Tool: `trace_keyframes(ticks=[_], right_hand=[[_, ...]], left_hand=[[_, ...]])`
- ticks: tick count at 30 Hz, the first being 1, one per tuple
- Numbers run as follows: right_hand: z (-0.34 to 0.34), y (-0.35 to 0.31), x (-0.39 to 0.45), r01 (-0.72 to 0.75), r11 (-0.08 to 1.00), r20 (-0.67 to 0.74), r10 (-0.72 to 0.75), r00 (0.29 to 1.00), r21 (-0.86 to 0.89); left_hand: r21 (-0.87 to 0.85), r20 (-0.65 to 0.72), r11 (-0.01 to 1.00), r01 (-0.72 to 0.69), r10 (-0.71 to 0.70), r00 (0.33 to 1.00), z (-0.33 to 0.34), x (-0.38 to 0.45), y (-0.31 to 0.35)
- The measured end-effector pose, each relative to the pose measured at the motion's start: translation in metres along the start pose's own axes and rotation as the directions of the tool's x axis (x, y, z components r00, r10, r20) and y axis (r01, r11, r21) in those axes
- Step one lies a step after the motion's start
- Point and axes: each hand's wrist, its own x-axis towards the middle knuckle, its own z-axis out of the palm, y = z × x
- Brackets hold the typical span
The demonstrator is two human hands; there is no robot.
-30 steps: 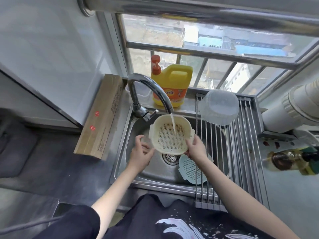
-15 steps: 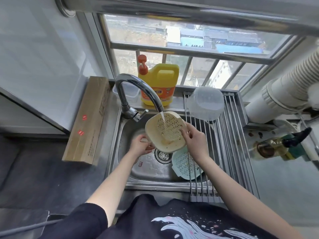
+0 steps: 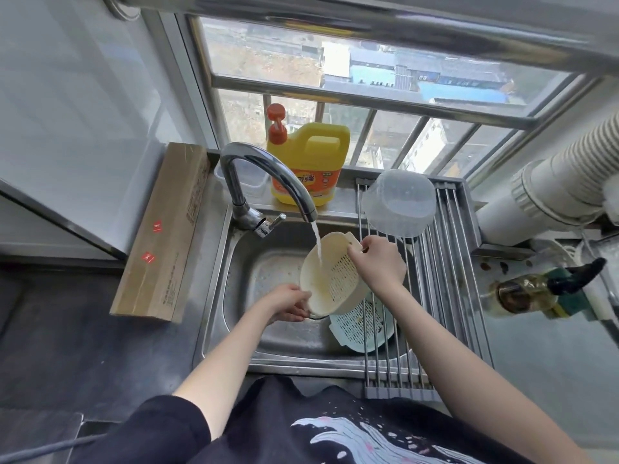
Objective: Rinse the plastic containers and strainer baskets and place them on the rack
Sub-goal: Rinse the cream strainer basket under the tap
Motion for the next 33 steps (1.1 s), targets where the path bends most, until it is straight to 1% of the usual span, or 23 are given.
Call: trace_keyframes(ticks=[3,5,7,11,13,16,20,25,28,30,33], right_hand=[[0.0,0.002,0.001,-0.046,0.999,0.007,0.046,0.999,0.0],[0.001,0.01,0.003,-0.091,0.996,0.034,0.091,0.995,0.013],[0.003,0.021,0.004,-0.141,0.989,0.109,0.135,0.985,0.046],[0.016,0.038,0.0,-0.239,0.967,0.291,0.203,0.935,0.092],[0.025,0.04,-0.005,-0.255,0.96,0.355,0.2,0.913,0.114],[0.035,0.039,-0.011,-0.247,0.964,0.404,0.19,0.895,0.094],[0.041,0.036,-0.017,-0.226,0.969,0.492,0.148,0.858,0.103],[0.048,0.032,-0.019,-0.253,0.96,0.57,0.142,0.81,0.12],[0.05,0.026,-0.017,-0.318,0.927,0.598,0.144,0.788,0.196],[0.051,0.02,-0.014,-0.346,0.904,0.599,0.136,0.789,0.251],[0.053,0.009,-0.008,-0.342,0.884,0.601,0.092,0.794,0.317]], left_hand=[[0.032,0.019,0.999,-0.006,0.005,1.0,0.004,-0.002,-0.001],[0.044,0.0,0.999,-0.017,0.018,1.0,0.004,-0.005,0.0],[0.053,-0.058,0.998,-0.04,0.043,0.997,0.0,-0.008,0.002],[-0.047,-0.235,0.994,-0.094,0.081,0.969,-0.013,-0.008,0.01],[-0.035,-0.339,0.991,-0.128,0.109,0.934,-0.019,-0.011,0.016],[0.011,-0.389,0.987,-0.159,0.151,0.909,-0.026,-0.022,0.028],[0.14,-0.421,0.966,-0.216,0.256,0.87,-0.025,-0.041,0.044],[0.349,-0.398,0.903,-0.251,0.385,0.833,-0.019,-0.059,0.055],[0.47,-0.37,0.839,-0.272,0.468,0.803,-0.018,-0.066,0.054],[0.555,-0.352,0.783,-0.283,0.528,0.773,-0.017,-0.07,0.052],[0.626,-0.345,0.724,-0.288,0.59,0.73,-0.018,-0.075,0.047]])
